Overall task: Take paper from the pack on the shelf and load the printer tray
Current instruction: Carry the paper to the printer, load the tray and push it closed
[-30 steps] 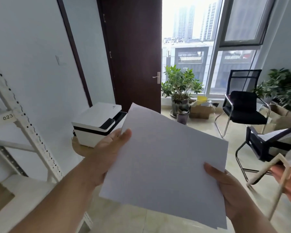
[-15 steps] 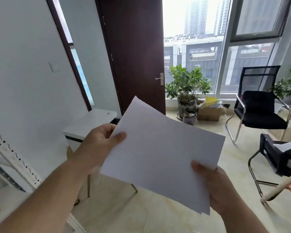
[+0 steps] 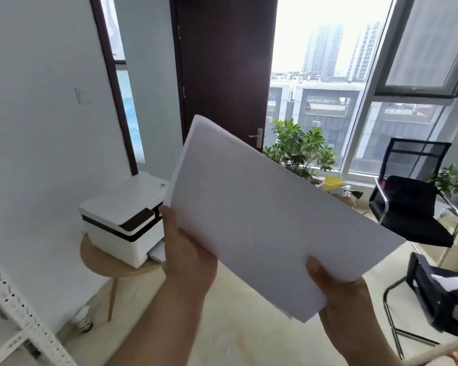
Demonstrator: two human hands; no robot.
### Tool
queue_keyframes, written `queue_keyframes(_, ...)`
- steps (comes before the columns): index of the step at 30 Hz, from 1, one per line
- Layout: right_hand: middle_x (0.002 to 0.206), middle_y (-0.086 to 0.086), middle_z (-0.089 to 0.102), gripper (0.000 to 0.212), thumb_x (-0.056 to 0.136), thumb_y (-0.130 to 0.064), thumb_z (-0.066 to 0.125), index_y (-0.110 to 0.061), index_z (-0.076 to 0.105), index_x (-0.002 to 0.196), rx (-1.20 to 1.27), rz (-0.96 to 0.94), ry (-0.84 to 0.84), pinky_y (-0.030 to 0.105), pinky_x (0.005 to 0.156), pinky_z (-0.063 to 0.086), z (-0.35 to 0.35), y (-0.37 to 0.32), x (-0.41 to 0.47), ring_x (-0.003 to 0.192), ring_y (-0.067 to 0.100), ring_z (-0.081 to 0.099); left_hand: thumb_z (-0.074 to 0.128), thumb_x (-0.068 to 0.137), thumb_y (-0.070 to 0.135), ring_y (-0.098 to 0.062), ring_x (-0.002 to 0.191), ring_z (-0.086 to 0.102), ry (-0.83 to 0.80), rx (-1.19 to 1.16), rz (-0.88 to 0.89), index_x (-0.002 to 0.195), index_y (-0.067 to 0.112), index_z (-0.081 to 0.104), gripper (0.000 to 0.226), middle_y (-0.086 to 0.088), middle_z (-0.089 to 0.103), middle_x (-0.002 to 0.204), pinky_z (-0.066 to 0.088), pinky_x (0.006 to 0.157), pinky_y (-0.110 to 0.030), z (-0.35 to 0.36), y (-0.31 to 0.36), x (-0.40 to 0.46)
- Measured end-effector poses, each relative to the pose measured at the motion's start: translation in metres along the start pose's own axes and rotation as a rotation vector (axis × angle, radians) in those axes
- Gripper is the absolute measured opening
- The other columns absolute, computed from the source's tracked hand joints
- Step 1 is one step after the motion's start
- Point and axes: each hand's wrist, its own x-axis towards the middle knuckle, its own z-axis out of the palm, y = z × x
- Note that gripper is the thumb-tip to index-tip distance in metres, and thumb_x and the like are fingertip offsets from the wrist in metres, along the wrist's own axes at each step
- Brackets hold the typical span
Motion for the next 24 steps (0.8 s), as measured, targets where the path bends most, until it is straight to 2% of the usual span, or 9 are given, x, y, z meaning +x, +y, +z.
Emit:
queue_keyframes(3,0.116,0.013,0.076,0.033,0.082,0.000,0.064,-0.019,0.082,0.103,0.033,0.022,-0.036,0.043,0.088,0.062,0.001,0.001,0.022,0.105,0.027,0.073,0.049,0.088,0.075,-0.026,0.125,0.065,0.021,-0.045,-0.009,0.137,0.027,0.064,0.070,-0.002,0.071,0.133,0.046,0.109,-0.048,-0.002,0.005,0.026)
queue_keyframes(7,0.116,0.015,0.075,0.040,0.080,0.003,0.064,-0.019,0.079,0.109,0.043,0.008,-0.031,0.045,0.088,0.061,0.011,0.007,0.060,0.104,0.028,0.073,0.055,0.091,0.060,-0.025,0.115,0.070,0.058,-0.072,-0.036,0.125,0.026,0.071,0.051,-0.002,0.074,0.128,0.052,0.100,-0.045,0.004,0.015,0.070)
queue_keyframes(11,0.120,0.018,0.072,0.046,0.079,0.005,0.063,-0.013,0.071,0.120,0.079,-0.002,-0.027,0.043,0.084,0.063,0.023,0.017,0.100,0.106,0.030,0.071,0.051,0.086,0.074,-0.022,0.100,0.076,0.065,-0.058,-0.033,0.118,0.026,0.074,0.062,0.000,0.079,0.115,0.056,0.089,-0.038,0.012,0.025,0.114)
queue_keyframes(15,0.117,0.017,0.074,0.040,0.079,0.003,0.063,-0.012,0.075,0.114,0.088,0.012,-0.032,0.043,0.078,0.064,0.034,0.029,0.133,0.100,0.030,0.073,0.048,0.090,0.051,-0.023,0.081,0.072,0.106,0.025,-0.025,0.092,0.025,0.074,0.037,0.001,0.076,0.102,0.056,0.072,-0.032,0.006,0.026,0.157)
queue_keyframes(16,0.116,0.017,0.075,0.040,0.079,0.003,0.063,-0.014,0.077,0.111,0.080,0.011,-0.024,0.044,0.078,0.064,0.036,0.032,0.140,0.100,0.030,0.074,0.049,0.089,0.051,-0.024,0.082,0.071,0.118,0.026,-0.024,0.091,0.024,0.074,0.037,0.001,0.076,0.103,0.056,0.074,-0.033,0.005,0.026,0.165)
queue_keyframes(18,0.117,0.017,0.075,0.041,0.078,0.003,0.064,-0.016,0.077,0.112,0.078,0.017,-0.011,0.044,0.080,0.064,0.036,0.040,0.155,0.101,0.030,0.073,0.052,0.087,0.066,-0.026,0.089,0.074,0.131,0.034,-0.003,0.103,0.024,0.076,0.051,0.000,0.078,0.108,0.058,0.082,-0.041,0.005,0.028,0.178)
queue_keyframes(20,0.118,0.018,0.074,0.043,0.077,0.004,0.064,-0.015,0.074,0.114,0.089,0.032,-0.004,0.043,0.078,0.064,0.036,0.046,0.169,0.101,0.030,0.074,0.049,0.087,0.076,-0.026,0.084,0.077,0.134,0.070,0.020,0.108,0.027,0.076,0.060,-0.003,0.081,0.103,0.060,0.080,-0.044,0.006,0.026,0.191)
queue_keyframes(22,0.115,0.016,0.076,0.041,0.078,0.003,0.063,-0.017,0.077,0.111,0.091,0.053,-0.011,0.042,0.074,0.064,0.034,0.051,0.184,0.099,0.029,0.075,0.046,0.093,0.069,-0.025,0.075,0.078,0.161,0.094,0.010,0.105,0.024,0.075,0.055,-0.004,0.081,0.102,0.061,0.069,-0.041,0.004,0.020,0.203)
queue_keyframes(24,0.117,0.015,0.076,0.039,0.081,0.002,0.063,-0.016,0.076,0.113,0.085,0.089,-0.026,0.045,0.077,0.064,0.029,0.055,0.200,0.101,0.031,0.075,0.042,0.097,0.061,-0.025,0.077,0.078,0.178,0.096,-0.017,0.105,0.021,0.074,0.052,-0.006,0.079,0.103,0.061,0.065,-0.039,-0.001,0.013,0.213)
